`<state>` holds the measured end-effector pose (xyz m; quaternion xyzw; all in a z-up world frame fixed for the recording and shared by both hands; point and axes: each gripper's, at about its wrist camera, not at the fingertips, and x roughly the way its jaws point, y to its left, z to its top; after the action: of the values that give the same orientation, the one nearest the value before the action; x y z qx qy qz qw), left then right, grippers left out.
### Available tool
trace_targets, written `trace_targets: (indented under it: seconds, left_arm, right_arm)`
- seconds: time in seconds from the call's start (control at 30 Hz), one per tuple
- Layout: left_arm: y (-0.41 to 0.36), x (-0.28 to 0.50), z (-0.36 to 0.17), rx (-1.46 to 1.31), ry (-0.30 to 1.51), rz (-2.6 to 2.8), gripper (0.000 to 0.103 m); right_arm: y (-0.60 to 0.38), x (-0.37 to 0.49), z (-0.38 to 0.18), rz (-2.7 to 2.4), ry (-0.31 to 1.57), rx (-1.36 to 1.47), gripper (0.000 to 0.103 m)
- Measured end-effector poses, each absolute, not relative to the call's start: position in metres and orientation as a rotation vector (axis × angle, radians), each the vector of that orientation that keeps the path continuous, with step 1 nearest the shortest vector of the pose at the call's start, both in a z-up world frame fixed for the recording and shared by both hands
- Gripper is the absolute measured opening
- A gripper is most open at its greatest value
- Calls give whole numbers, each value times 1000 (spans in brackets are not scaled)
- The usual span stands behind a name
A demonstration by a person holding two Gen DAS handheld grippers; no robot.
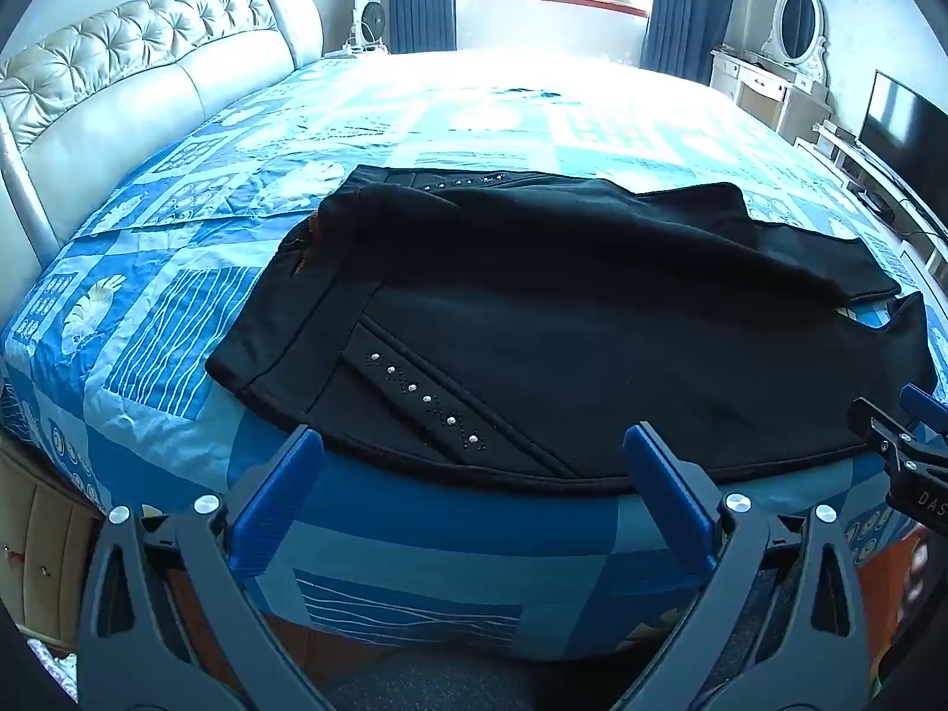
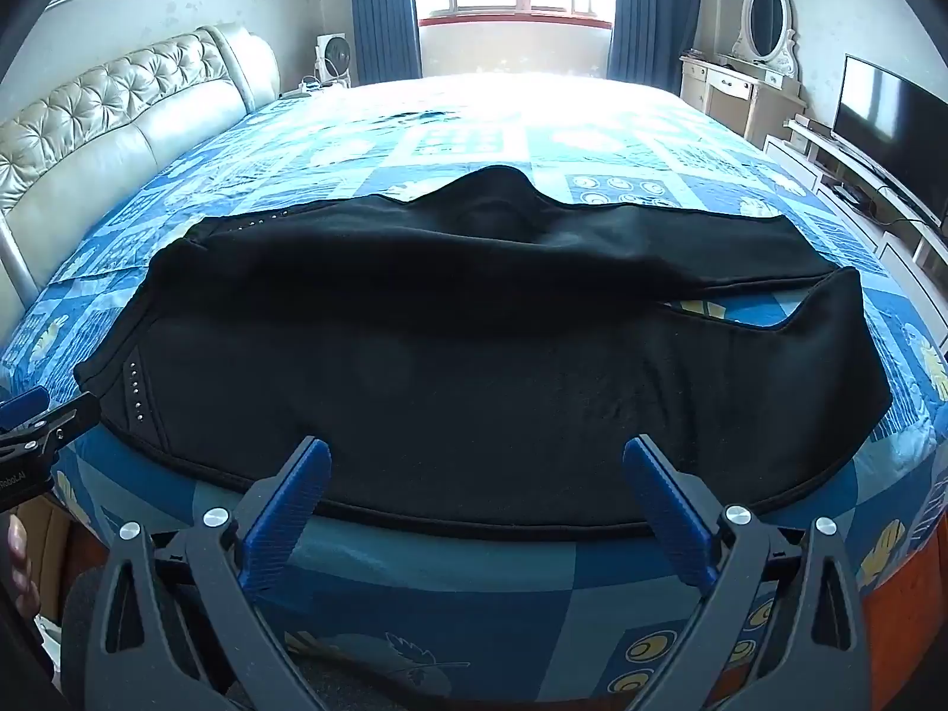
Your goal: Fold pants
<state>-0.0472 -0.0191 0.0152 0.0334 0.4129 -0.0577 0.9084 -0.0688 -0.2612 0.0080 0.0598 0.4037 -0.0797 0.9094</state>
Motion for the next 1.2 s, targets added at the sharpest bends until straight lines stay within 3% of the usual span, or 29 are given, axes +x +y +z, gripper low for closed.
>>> trace_targets:
  seconds: [1.2]
  left_arm:
    - [-21, -49, 21, 65, 845, -117, 101]
  right_arm:
    - [-266, -71, -1, -160, 796, 116, 99]
